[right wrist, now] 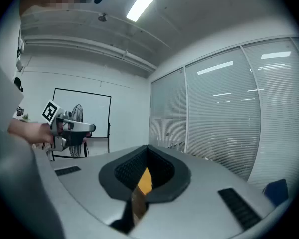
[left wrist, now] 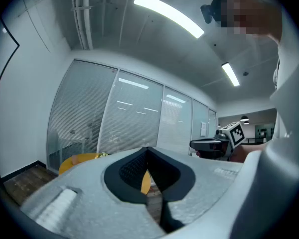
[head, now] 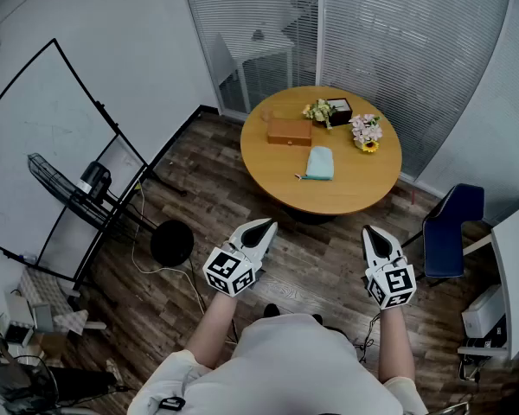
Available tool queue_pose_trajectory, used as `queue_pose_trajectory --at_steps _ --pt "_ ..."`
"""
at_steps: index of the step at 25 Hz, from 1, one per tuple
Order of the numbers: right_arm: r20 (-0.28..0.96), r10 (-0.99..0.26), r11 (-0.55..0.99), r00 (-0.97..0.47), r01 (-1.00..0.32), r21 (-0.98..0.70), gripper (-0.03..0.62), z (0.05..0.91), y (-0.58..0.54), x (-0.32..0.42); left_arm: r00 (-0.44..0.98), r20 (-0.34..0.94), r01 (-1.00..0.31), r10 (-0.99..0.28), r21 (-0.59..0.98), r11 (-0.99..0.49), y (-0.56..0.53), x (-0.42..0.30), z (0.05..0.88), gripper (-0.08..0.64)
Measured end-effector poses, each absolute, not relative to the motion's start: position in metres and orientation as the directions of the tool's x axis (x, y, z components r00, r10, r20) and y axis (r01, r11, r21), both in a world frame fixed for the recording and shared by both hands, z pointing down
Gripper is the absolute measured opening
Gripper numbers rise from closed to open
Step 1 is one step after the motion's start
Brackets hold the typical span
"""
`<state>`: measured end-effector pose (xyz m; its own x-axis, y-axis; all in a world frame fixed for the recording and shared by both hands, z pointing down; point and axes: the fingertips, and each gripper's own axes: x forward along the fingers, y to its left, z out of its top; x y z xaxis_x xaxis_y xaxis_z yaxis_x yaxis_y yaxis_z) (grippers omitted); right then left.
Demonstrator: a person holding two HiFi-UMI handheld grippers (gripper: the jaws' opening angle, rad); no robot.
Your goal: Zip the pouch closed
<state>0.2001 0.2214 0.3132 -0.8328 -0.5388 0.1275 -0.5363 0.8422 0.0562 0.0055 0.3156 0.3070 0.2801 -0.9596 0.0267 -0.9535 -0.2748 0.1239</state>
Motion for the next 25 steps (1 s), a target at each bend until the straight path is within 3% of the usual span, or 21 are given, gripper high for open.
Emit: queue_pose_trajectory --at_steps 25 --pt "0.112 -0.505 0.86 -0.856 -0.51 -0.01 0.006 0.319 0.229 0.201 0.286 0.073 -0.946 -0.955 0.179 -0.27 0.316 0.004 0.322 0.02"
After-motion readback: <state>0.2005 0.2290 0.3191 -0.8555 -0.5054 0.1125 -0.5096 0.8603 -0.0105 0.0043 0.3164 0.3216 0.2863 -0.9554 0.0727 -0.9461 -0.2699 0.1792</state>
